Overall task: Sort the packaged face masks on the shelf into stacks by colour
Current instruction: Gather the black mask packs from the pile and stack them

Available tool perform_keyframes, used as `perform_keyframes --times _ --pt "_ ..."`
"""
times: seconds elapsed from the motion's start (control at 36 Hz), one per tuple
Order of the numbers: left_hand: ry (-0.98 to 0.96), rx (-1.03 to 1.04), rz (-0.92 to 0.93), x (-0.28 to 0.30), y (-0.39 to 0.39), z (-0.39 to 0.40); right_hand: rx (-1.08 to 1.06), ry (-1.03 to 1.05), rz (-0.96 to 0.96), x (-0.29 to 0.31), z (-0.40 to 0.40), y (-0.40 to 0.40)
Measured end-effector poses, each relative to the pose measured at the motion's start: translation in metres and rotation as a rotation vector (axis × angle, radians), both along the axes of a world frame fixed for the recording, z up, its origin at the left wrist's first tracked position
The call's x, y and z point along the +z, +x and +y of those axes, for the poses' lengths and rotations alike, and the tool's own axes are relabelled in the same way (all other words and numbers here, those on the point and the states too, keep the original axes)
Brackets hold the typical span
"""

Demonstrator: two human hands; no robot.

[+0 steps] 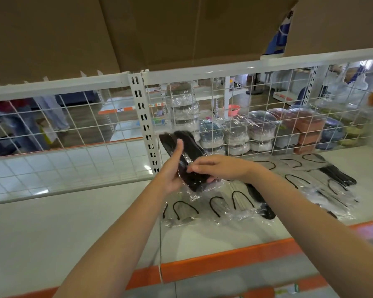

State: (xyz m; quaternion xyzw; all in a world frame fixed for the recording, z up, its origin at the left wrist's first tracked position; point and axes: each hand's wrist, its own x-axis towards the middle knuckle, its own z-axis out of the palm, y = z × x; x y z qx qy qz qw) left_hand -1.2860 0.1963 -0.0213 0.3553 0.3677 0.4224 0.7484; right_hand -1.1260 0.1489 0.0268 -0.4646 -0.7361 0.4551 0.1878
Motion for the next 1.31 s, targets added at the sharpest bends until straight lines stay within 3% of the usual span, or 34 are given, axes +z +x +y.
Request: perform_keyframes --times 0.06,0.14,0.25,0.42,0.64,0.69,0.81,0.89,0.97,1.03,1.08,1.17,1.31 --pt "0.098 0.061 0.097 0.005 -0.005 -0.001 0.002 -0.03 0.069 -0.002 0.003 -0.005" --pt "0.158 0.183 0.217 0.007 -0.019 0.0 -0.198 0.056 0.24 -0.006 0.012 -0.01" --pt "0.247 0.243 0.338 0.016 -0.04 -0.009 -0.414 0.183 0.222 -0.018 0.03 -0.021" --pt "0.321 0.323 0.495 0.004 -0.08 -0.021 -0.278 0.064 0.337 -0.046 0.037 -0.067" --pt "0.298 0.476 0.58 -0.021 -0.112 -0.037 -0.201 0.087 0.123 -0.088 0.034 -0.108" --pt "0.27 0.532 0.533 -0.016 -0.112 -0.038 -0.197 0.061 0.134 -0.089 0.034 -0.111" --pt "0.128 0.633 0.088 0.002 -0.12 -0.034 -0.326 -0.13 0.305 -0.086 0.036 -0.112" --pt "0.068 0.709 -0.069 0.009 -0.131 -0.03 -0.33 -0.386 0.61 -0.08 0.035 -0.115" --pt "0.058 0.736 -0.132 0.014 -0.142 -0.035 -0.26 -0.495 0.874 -0.07 0.038 -0.123" --pt "0.066 0.743 -0.148 0.015 -0.154 -0.039 -0.231 -0.459 0.857 -0.063 0.04 -0.131" --pt "0.095 0.761 -0.14 0.017 -0.171 -0.043 -0.261 -0.304 0.723 -0.054 0.041 -0.141" --pt "0.215 0.801 0.045 0.022 -0.202 -0.055 -0.3 -0.05 0.631 -0.044 0.047 -0.152" --pt "0.398 0.755 0.689 0.004 -0.25 -0.077 -0.194 0.169 0.448 -0.04 0.053 -0.166"
